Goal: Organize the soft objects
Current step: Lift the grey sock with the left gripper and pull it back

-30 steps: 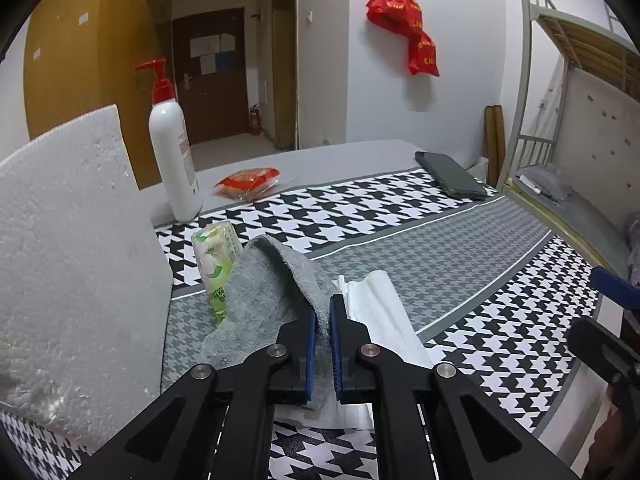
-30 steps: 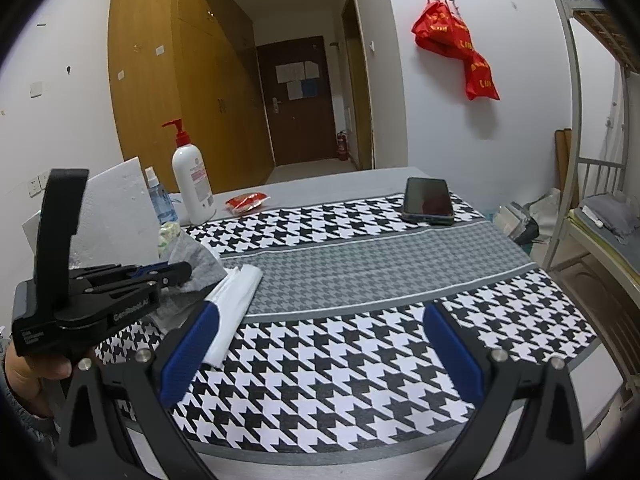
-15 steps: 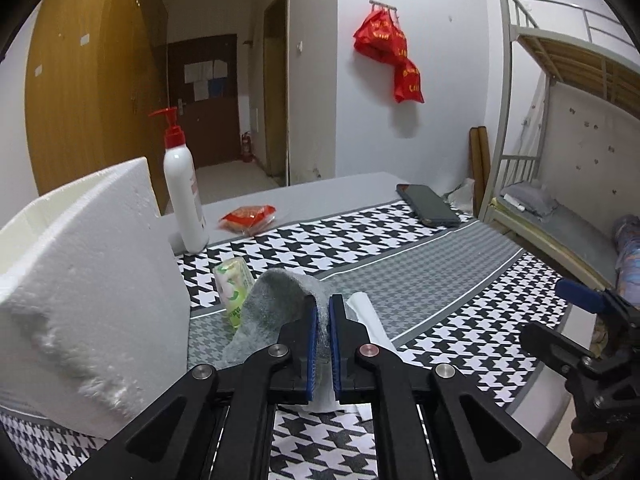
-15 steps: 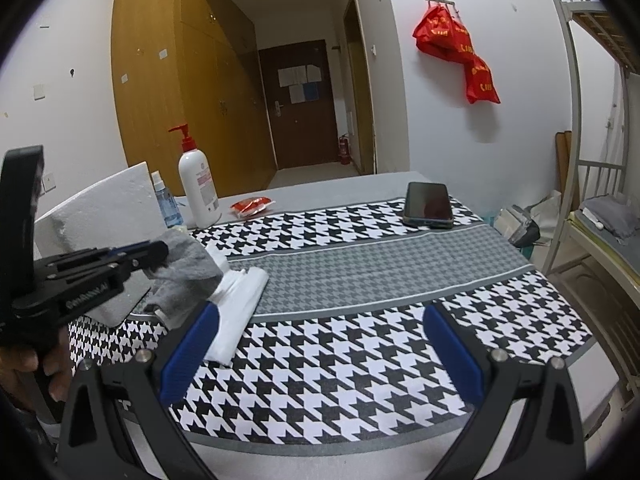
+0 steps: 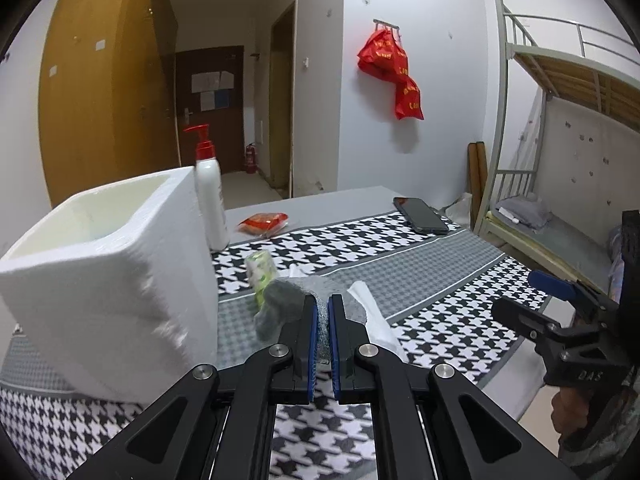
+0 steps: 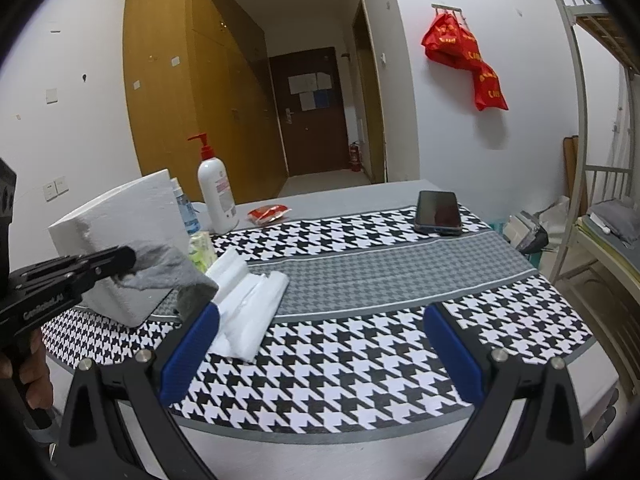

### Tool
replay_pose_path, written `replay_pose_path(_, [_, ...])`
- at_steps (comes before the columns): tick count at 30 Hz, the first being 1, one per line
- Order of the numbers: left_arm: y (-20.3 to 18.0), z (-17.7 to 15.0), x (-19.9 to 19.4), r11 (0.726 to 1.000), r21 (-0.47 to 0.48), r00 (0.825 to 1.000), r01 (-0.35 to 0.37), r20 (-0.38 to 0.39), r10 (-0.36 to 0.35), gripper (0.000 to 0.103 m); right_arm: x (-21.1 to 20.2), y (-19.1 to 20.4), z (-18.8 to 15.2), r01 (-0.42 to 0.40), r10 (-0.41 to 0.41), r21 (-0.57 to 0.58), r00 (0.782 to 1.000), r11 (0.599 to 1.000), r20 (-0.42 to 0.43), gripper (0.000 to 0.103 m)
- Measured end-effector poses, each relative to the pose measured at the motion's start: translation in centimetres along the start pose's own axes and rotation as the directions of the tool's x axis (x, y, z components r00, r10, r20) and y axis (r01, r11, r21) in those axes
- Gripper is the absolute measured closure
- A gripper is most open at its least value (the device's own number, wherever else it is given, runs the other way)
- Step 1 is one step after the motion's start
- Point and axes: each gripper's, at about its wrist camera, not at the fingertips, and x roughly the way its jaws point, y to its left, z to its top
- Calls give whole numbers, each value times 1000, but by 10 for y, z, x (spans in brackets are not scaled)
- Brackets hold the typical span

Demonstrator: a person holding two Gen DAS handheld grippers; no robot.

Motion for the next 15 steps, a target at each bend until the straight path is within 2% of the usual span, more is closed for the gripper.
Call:
replay_pose_path(7, [14,-9,-20,999,-33,999,-33,12,33,97,-3,11,1,-23,23,-4,1000,1000,3,0])
replay_pose_path(15, [29,-11,-44,996,-76,997,-37,64,42,97,-12,28,1,-35,35,-17,999,999,17,0])
